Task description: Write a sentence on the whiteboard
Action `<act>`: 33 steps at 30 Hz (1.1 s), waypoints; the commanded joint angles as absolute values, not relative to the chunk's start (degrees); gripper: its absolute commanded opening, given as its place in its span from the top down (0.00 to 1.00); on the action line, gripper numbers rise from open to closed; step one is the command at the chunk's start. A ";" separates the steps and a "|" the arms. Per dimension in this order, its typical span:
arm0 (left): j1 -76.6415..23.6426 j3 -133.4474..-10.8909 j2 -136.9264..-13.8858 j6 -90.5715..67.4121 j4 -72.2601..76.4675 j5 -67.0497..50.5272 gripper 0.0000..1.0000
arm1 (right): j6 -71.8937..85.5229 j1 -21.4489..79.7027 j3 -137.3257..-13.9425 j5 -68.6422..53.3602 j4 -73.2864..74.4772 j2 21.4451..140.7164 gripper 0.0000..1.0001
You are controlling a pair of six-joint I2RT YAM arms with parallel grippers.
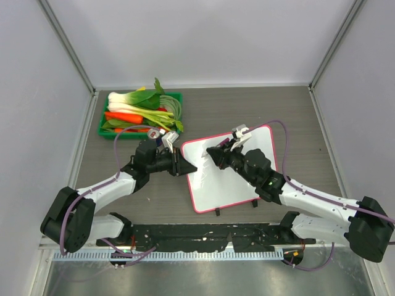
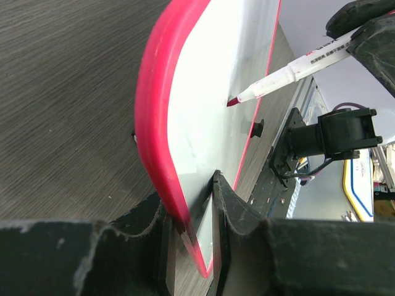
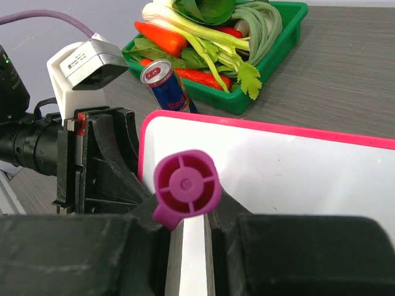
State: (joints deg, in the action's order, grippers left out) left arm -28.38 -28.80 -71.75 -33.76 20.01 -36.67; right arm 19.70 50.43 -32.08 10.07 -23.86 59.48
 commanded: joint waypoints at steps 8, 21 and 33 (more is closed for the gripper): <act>-26.98 -26.72 -73.13 -22.24 14.59 -24.61 1.00 | 20.74 50.98 -34.37 14.24 -26.28 60.73 0.99; -26.98 -26.89 -73.30 -22.24 14.50 -24.52 1.00 | 21.18 51.24 -32.35 14.41 -22.85 59.42 0.99; -26.98 -26.98 -73.56 -22.15 14.50 -24.78 1.00 | 22.15 52.21 -29.53 15.56 -19.25 56.34 0.99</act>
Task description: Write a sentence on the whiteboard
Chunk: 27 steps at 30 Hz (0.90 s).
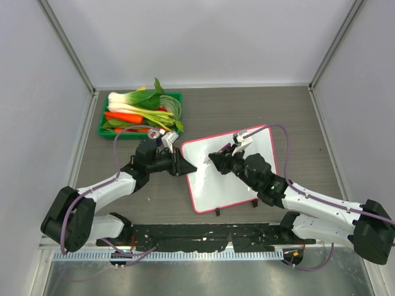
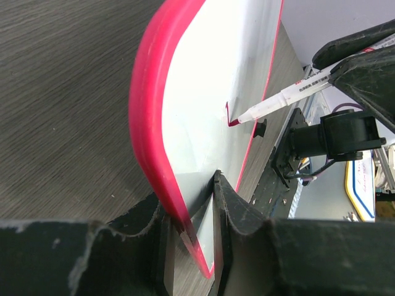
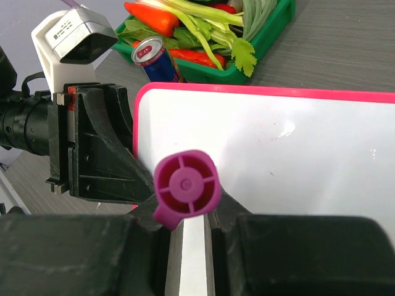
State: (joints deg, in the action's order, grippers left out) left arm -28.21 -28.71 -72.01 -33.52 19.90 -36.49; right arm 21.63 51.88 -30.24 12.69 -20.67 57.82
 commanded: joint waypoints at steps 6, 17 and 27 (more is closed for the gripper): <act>-26.98 -26.98 -73.57 -22.15 14.59 -24.96 1.00 | 22.24 52.12 -32.60 15.82 -19.95 55.63 0.99; -26.98 -27.07 -73.83 -22.06 14.68 -25.14 1.00 | 21.88 52.21 -36.82 17.75 -21.36 58.80 0.99; -26.98 -27.16 -74.00 -22.06 14.68 -25.49 1.00 | 22.06 52.21 -35.51 20.83 -20.04 59.33 0.99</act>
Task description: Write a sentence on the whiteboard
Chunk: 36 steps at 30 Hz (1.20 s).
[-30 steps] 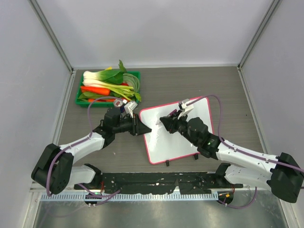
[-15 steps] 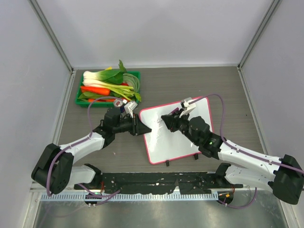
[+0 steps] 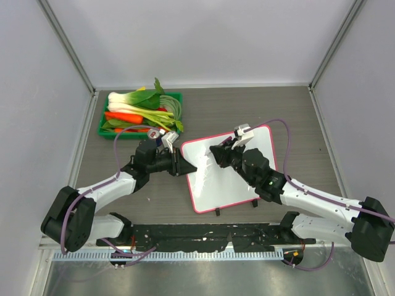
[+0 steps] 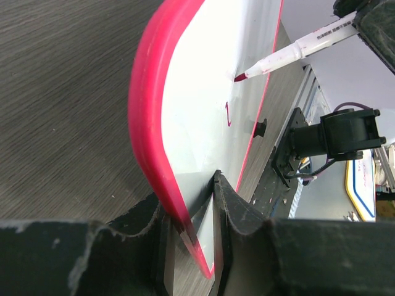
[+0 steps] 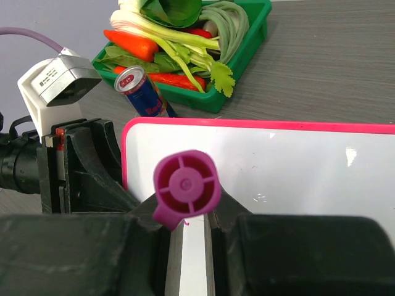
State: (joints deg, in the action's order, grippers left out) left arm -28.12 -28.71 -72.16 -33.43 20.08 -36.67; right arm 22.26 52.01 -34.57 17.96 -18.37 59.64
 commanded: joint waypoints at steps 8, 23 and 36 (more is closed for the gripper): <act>-26.98 -27.25 -74.18 -22.06 14.68 -25.49 1.00 | 22.15 52.12 -34.37 19.87 -18.64 59.24 0.99; -26.98 -27.33 -74.44 -22.06 14.59 -25.75 1.00 | 22.59 52.12 -31.73 16.88 -16.52 58.01 0.99; -26.98 -27.51 -74.62 -21.97 14.50 -26.02 1.00 | 23.47 52.12 -31.11 16.17 -15.56 58.10 0.99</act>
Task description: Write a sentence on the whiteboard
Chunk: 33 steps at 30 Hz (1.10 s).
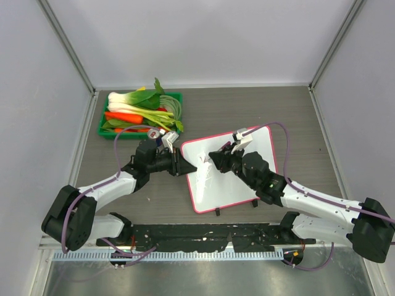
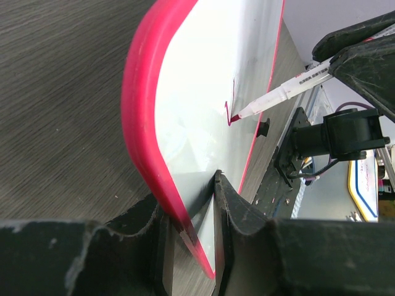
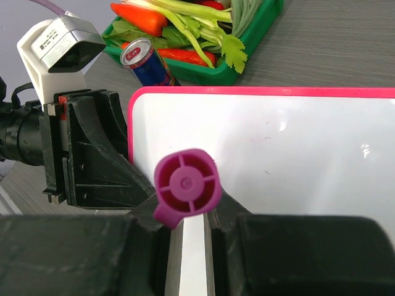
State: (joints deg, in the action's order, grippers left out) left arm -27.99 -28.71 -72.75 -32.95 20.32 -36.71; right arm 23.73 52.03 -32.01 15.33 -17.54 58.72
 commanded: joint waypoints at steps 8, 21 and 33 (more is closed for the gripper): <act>-26.98 -27.51 -74.71 -21.88 14.50 -26.01 1.00 | 23.64 52.21 -30.50 16.87 -14.77 57.66 1.00; -27.07 -27.86 -75.32 -21.88 14.24 -26.37 1.00 | 25.49 52.12 -27.78 14.77 -12.31 55.99 0.99; -26.98 -27.86 -75.41 -21.80 14.24 -26.37 1.00 | 26.80 52.21 -30.50 12.83 -10.54 54.23 0.99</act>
